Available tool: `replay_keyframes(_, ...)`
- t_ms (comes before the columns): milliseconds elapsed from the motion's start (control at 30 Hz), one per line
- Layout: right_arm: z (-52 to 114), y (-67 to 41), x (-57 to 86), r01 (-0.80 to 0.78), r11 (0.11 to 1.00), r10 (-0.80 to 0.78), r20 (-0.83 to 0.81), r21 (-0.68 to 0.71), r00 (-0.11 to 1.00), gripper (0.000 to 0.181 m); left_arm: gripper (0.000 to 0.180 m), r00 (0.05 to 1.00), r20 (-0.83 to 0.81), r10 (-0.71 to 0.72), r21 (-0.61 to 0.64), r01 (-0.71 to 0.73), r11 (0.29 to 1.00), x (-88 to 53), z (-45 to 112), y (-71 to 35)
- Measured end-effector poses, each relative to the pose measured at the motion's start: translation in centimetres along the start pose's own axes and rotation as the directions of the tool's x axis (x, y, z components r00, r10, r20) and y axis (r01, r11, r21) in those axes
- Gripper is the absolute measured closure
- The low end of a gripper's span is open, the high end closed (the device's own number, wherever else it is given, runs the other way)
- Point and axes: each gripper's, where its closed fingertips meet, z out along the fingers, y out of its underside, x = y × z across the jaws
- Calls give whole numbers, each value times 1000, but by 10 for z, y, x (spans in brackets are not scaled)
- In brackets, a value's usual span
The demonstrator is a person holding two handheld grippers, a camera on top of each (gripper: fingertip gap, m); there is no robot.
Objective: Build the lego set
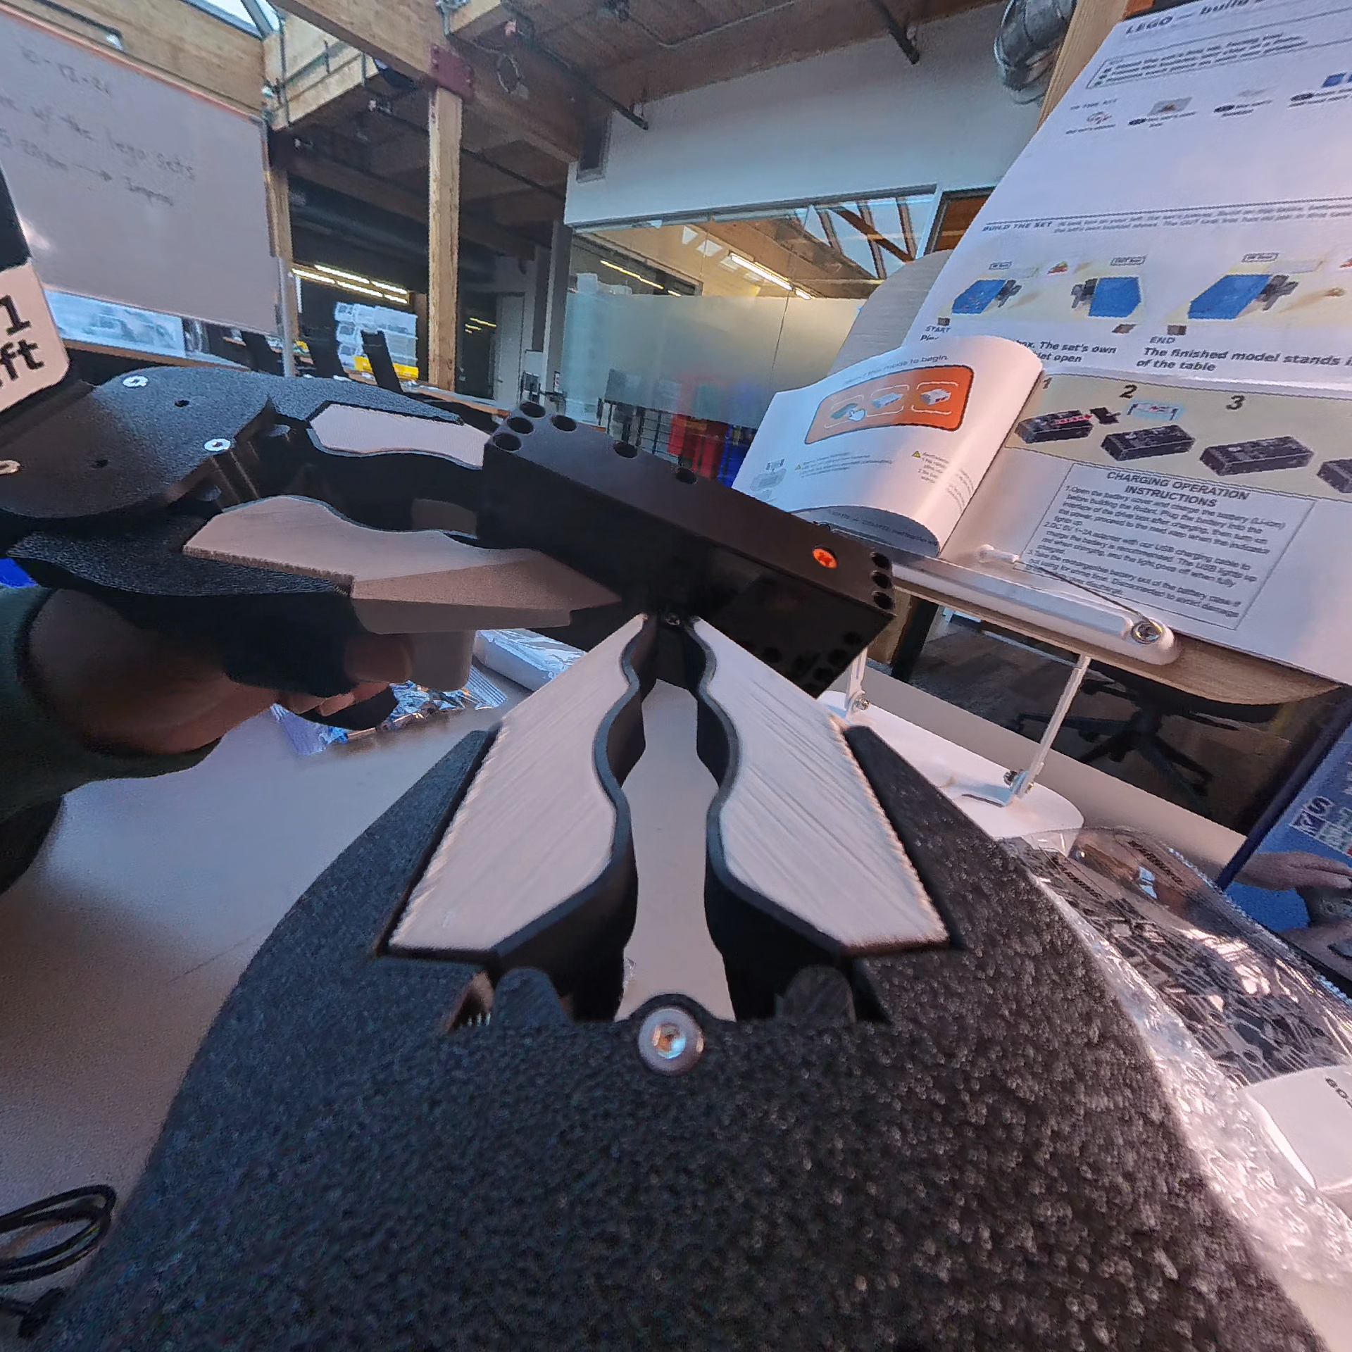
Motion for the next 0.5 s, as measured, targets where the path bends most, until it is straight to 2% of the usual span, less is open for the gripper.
replay_keyframes(500, 5, 6, -3, -20, 1000, 20, -10, -22, 1000, 181, 154, 999, 8, -52, 20, 52, 998, -1, 0, -6)
